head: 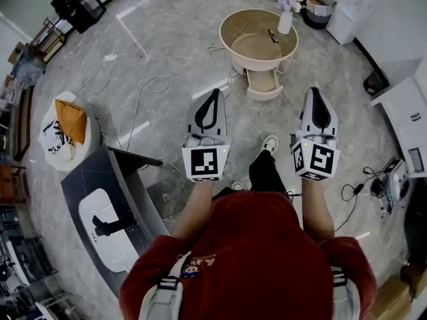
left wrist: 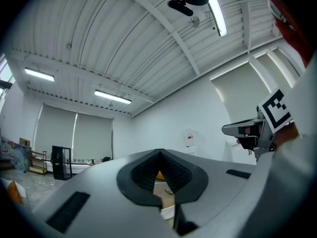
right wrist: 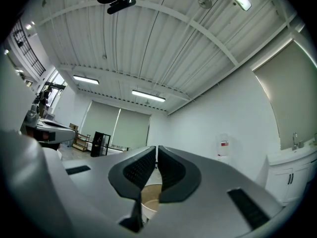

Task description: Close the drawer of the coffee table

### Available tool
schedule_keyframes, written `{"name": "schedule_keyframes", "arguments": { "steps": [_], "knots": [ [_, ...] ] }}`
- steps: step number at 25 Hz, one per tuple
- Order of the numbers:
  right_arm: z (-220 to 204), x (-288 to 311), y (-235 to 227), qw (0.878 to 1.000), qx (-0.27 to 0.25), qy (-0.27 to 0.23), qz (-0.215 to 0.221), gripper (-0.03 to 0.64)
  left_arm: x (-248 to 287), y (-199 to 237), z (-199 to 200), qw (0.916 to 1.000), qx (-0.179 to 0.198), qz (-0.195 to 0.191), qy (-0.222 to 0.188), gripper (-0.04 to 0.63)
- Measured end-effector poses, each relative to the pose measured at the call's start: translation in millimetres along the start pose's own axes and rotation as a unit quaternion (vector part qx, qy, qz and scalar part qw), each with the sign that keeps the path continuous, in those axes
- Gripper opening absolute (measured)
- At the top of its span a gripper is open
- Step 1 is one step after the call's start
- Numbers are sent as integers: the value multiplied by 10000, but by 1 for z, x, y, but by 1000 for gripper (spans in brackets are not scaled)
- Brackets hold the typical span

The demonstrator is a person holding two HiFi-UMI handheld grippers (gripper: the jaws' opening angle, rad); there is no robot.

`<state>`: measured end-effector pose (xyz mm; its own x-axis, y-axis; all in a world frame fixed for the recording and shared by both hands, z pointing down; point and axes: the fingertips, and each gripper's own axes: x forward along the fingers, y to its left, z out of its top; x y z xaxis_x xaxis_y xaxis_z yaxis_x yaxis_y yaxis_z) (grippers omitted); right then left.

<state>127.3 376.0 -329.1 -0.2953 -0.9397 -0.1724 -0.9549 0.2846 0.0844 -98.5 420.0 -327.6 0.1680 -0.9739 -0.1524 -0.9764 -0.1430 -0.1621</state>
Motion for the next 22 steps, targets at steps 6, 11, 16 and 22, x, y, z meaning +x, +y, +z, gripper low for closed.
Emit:
{"name": "schedule_keyframes", "arguments": {
  "steps": [6, 11, 16, 22],
  "knots": [
    [-12, 18, -3, 9999, -6, 86, 55, 28, 15, -2, -14, 9995, -197, -139, 181, 12],
    [-28, 42, -9, 9999, 19, 159, 58, 28, 43, -3, -29, 9992, -155, -143, 343, 12],
    [-53, 79, -19, 9995, 115, 299, 54, 28, 82, -4, -49, 9982, -175, -192, 537, 12],
    [-92, 140, -43, 9981, 312, 518, 73, 28, 154, -4, -73, 9983, -285, -203, 471, 12]
  ]
}}
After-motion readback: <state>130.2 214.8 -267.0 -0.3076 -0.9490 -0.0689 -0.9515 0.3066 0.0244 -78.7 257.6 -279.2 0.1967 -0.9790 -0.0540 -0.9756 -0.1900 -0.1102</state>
